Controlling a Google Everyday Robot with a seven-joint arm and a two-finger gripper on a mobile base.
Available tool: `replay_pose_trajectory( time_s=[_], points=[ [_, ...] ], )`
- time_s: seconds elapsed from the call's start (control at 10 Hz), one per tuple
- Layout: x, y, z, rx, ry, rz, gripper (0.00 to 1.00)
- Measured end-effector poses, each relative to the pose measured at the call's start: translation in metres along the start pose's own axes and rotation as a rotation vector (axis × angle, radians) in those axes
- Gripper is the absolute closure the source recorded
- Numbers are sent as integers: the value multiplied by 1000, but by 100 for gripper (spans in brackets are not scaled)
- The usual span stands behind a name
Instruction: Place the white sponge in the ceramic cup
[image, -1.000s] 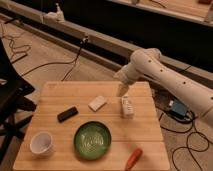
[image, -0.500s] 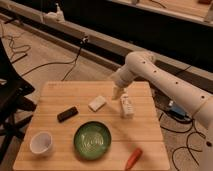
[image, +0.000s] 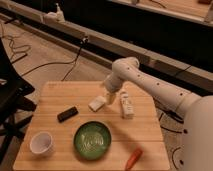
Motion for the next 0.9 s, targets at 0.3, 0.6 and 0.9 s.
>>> replay_pose_trajectory(
  time_s=[0.3, 0.6, 0.9],
  points=[
    [-26, -1, 37, -45, -57, -14, 27],
    [-25, 1, 37, -49, -60, -10, 27],
    [-18, 2, 42, -48, -57, 0, 27]
  ],
)
